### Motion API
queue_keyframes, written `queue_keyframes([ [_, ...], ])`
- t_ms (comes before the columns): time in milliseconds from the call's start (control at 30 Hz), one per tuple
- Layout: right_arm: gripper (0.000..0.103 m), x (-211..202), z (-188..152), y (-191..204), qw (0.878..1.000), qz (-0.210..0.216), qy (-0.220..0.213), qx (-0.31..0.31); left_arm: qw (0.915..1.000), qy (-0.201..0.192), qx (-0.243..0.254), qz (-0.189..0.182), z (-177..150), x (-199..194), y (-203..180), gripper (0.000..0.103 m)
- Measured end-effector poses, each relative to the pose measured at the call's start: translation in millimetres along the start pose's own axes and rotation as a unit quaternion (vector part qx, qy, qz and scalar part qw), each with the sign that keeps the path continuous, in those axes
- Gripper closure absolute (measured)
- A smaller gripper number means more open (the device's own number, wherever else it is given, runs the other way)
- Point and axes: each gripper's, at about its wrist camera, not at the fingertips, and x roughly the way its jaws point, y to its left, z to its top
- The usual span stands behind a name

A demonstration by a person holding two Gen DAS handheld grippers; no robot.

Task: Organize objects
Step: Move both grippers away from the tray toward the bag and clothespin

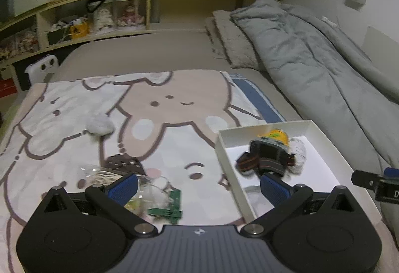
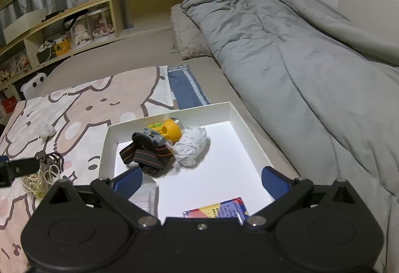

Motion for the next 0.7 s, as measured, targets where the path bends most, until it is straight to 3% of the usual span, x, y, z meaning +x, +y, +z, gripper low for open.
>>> queue_keyframes([
  [700, 0.0, 13.1, 2.3, 69.1, 0.993, 0.111, -0.015, -0.024, 0.9946, -0.017, -0.053, 0.088, 1.1, -37.5, 97.6, 0.0],
])
